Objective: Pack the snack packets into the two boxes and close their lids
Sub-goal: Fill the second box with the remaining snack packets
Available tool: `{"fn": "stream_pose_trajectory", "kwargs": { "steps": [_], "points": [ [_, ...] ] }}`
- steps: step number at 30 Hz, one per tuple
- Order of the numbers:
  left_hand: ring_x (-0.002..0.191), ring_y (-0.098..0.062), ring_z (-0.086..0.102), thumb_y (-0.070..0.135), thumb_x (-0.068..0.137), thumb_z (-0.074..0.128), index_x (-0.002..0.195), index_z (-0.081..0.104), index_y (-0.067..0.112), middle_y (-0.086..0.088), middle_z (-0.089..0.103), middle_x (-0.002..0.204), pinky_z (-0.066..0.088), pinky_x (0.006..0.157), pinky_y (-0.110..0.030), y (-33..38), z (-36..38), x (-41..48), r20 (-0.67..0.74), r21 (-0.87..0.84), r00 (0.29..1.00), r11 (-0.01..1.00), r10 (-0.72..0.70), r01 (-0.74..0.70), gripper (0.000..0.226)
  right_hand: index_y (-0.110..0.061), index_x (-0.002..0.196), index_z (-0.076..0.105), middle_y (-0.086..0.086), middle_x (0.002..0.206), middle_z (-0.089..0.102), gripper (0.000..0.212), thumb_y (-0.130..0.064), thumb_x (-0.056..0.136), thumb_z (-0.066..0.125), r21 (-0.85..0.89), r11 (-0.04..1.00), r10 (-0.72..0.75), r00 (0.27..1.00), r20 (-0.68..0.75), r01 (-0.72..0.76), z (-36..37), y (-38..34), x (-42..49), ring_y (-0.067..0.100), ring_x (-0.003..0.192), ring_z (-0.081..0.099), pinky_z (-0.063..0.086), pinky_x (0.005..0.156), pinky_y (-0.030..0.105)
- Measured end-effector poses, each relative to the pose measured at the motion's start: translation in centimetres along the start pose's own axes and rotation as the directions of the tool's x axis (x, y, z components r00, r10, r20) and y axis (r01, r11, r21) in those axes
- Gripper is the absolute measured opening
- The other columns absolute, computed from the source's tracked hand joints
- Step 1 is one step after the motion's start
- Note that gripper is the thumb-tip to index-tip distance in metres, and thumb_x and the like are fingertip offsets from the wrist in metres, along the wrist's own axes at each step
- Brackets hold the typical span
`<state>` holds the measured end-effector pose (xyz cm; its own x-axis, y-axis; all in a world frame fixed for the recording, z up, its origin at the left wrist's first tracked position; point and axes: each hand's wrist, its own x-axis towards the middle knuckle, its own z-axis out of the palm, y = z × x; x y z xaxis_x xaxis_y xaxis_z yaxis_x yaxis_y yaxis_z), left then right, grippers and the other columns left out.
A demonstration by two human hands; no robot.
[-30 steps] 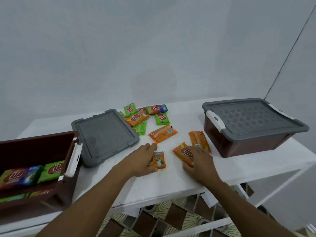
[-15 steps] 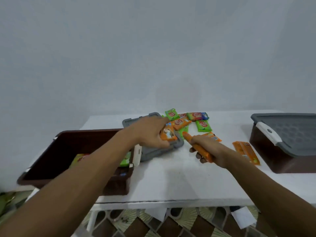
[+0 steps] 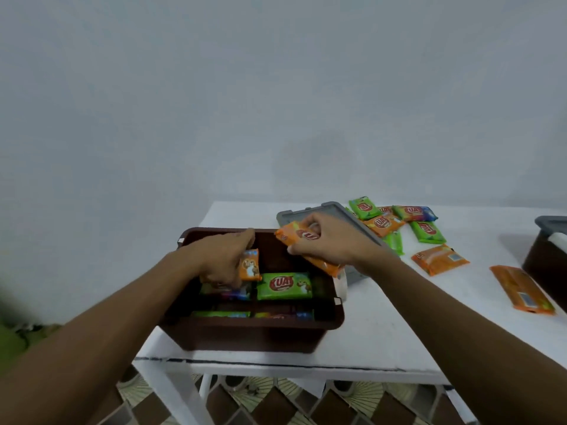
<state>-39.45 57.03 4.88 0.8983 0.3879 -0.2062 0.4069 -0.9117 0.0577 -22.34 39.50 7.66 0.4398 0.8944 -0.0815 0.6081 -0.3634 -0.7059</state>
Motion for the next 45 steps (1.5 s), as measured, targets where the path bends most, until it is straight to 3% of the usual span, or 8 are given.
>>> {"fn": "stream_pose_trajectory", "kwargs": {
  "steps": [4,7,16,20,31,34,40,45],
  "points": [
    [0.096,-0.023,0.057,0.038,0.063,0.081,0.112,0.041,0.025,-0.003,0.057,0.116,0.052,0.081,-0.041,-1.5,1.4,0.7,0.056,0.136,0.998,0.990,0.037,-0.044,0.064,-0.024,0.127,0.054,-0.003,0.116,0.061,0.067,-0.048,0.070,0.079,-0.350,0.929,-0.093,0.991,0.092,0.120,3.0,-1.0,1.9,0.012,0.096,0.057,0.049,0.078,0.027],
    [0.105,-0.028,0.058,0.046,0.062,0.083,0.125,0.045,0.024,-0.003,0.055,0.122,0.053,0.082,-0.043,-1.9,2.3,1.1,0.094,0.230,0.992,0.968,0.078,-0.098,0.076,-0.025,0.133,0.051,-0.002,0.122,0.056,0.071,-0.052,0.072,0.075,-0.619,0.765,-0.114,0.984,0.140,0.177,4.7,-0.8,2.7,0.017,0.108,0.054,0.049,0.089,0.036],
    [0.101,-0.027,0.061,0.041,0.082,0.067,0.126,0.055,0.022,0.000,0.050,0.124,0.043,0.067,-0.037,-2.0,2.8,0.8,0.009,0.419,0.993,0.901,0.121,-0.114,0.050,-0.018,0.115,0.066,0.011,0.122,0.046,0.030,-0.031,0.088,0.064,-0.871,0.416,-0.365,0.925,0.102,0.260,7.3,0.9,3.0,0.029,0.116,0.042,0.041,0.084,0.044],
    [0.102,-0.027,0.061,0.041,0.084,0.065,0.121,0.059,0.020,-0.001,0.055,0.123,0.046,0.074,-0.037,-2.0,2.9,1.0,0.006,0.418,0.991,0.900,0.131,-0.122,0.043,-0.015,0.115,0.062,0.009,0.111,0.060,0.028,-0.027,0.090,0.062,-0.831,0.490,-0.259,0.954,0.152,0.265,7.5,0.3,3.2,0.028,0.099,0.060,0.041,0.068,0.036],
    [0.107,-0.025,0.059,0.047,0.076,0.075,0.119,0.057,0.017,-0.005,0.057,0.122,0.046,0.081,-0.036,-2.7,2.5,1.0,0.041,0.381,0.999,0.923,0.034,-0.047,0.055,-0.007,0.115,0.060,0.013,0.112,0.062,0.025,-0.022,0.096,0.055,-0.810,0.533,-0.100,0.969,0.226,0.244,7.5,0.2,3.3,0.030,0.098,0.062,0.050,0.080,0.041],
    [0.102,-0.021,0.059,0.057,0.069,0.076,0.114,0.059,0.020,-0.002,0.058,0.115,0.045,0.078,-0.033,-2.5,2.2,0.7,0.053,0.339,0.998,0.939,0.041,-0.056,0.061,-0.012,0.111,0.063,0.008,0.107,0.064,0.023,-0.025,0.094,0.056,-0.814,0.511,-0.158,0.961,0.225,0.275,6.7,0.3,3.2,0.026,0.093,0.063,0.052,0.083,0.041],
    [0.083,-0.010,0.054,0.059,0.085,0.059,0.088,0.059,0.030,0.012,0.058,0.092,0.051,0.073,-0.034,-0.3,0.7,1.8,-0.084,0.110,0.964,0.963,0.254,-0.245,0.029,-0.021,0.119,0.064,-0.004,0.119,0.059,0.027,-0.031,0.095,0.054,-0.506,0.803,-0.385,0.922,-0.039,0.314,1.5,3.7,0.6,0.012,0.113,0.046,0.040,0.095,0.030],
    [0.079,-0.006,0.052,0.050,0.091,0.055,0.087,0.060,0.028,0.016,0.056,0.085,0.047,0.070,-0.030,5.8,-1.9,4.2,-0.334,0.030,0.874,0.930,0.354,-0.365,0.022,-0.021,0.111,0.068,-0.002,0.112,0.063,0.029,-0.031,0.094,0.047,-0.456,0.871,-0.336,0.898,-0.283,0.182,-2.7,11.4,-2.4,0.017,0.109,0.051,0.043,0.094,0.036]
  ]
}}
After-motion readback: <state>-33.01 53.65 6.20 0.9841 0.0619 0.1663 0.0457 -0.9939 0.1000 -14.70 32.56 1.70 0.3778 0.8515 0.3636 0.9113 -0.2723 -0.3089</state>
